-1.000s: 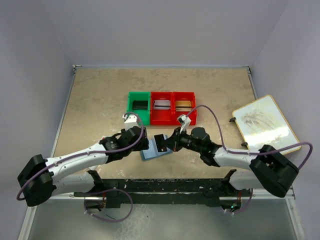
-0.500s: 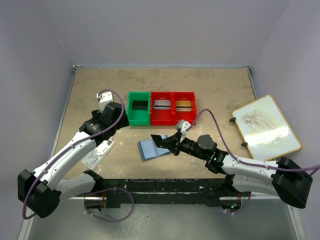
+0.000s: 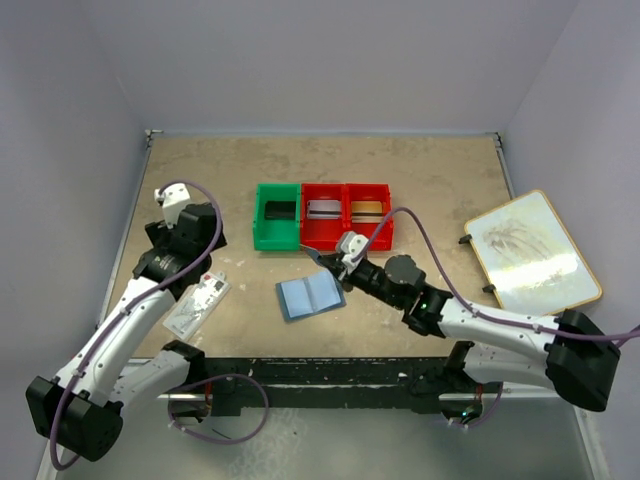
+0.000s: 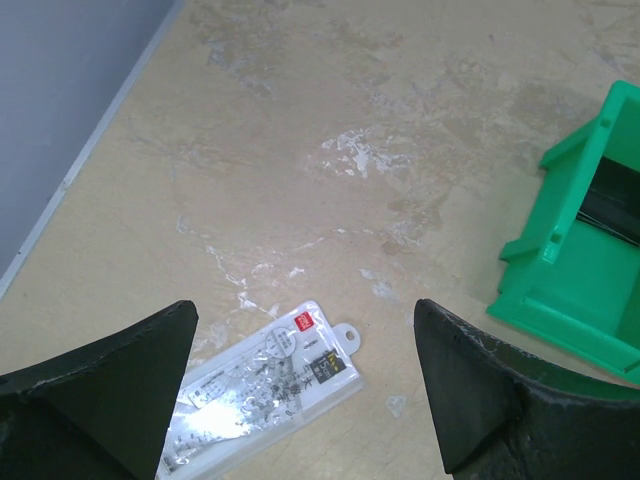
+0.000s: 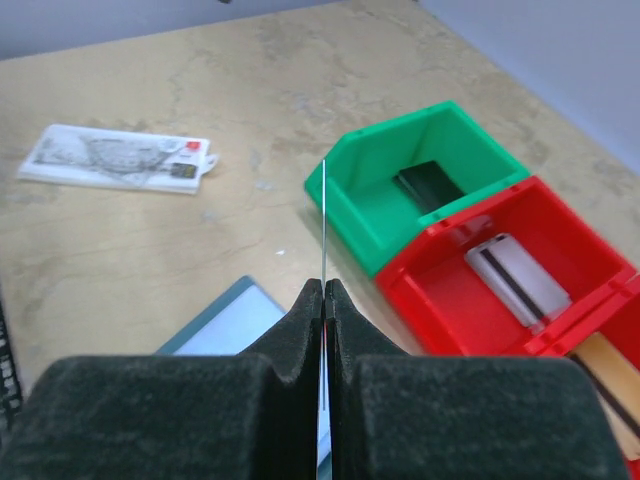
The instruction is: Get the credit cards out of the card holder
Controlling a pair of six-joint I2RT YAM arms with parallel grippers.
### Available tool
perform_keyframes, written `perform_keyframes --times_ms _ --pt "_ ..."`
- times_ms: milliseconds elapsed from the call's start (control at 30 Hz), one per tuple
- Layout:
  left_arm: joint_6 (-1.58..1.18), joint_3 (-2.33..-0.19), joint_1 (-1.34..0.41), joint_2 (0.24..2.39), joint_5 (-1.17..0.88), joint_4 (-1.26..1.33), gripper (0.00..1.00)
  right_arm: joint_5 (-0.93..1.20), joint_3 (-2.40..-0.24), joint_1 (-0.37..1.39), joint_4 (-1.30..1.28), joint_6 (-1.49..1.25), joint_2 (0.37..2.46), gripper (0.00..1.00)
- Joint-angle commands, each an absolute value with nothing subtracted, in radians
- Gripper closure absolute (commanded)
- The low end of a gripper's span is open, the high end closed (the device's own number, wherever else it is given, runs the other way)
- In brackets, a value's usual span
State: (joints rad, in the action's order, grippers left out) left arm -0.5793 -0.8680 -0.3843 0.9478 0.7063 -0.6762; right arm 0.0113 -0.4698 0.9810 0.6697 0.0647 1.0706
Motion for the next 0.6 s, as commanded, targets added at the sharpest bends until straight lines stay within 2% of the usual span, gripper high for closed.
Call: perform_keyframes --times_ms 0,233,567 --pt "-0.563 -0.876 -0.380 0.920 0.794 -0.670 0.13 -0.074 -0.591 0.983 0.647 0.210 1.143 1.00" --pt "-0.564 -0.883 -0.380 0.916 0.811 -0.681 0.13 -0.132 -0.842 0.980 0.534 0.398 1.399 1.00" --pt "-0.579 -0.885 -0.380 0.837 0.884 -0.685 0.13 -0.178 -1.351 0.945 0.189 0.379 1.826 1.00"
